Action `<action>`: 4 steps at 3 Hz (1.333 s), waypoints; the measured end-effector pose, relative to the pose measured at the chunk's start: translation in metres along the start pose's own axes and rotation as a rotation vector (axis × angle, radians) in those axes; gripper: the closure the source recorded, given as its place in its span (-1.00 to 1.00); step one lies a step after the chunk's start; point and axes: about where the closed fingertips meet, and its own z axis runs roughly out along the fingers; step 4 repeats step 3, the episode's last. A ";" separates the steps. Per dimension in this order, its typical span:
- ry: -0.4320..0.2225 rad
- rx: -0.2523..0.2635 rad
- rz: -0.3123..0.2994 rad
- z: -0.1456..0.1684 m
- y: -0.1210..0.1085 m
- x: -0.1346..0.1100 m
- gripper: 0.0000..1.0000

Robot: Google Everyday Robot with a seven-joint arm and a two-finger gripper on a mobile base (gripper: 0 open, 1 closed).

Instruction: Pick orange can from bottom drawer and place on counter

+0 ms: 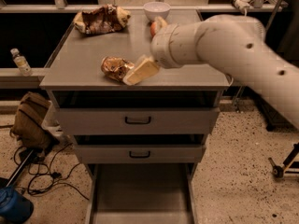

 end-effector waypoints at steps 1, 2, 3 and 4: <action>0.020 0.045 -0.116 -0.074 0.030 -0.064 -1.00; -0.023 0.081 -0.293 -0.117 0.077 -0.163 -1.00; -0.012 0.103 -0.326 -0.129 0.081 -0.176 -1.00; -0.012 0.103 -0.326 -0.129 0.081 -0.176 -1.00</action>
Offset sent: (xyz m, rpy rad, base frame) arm -0.2791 -0.2285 0.2229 -0.2257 -0.3579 -0.4778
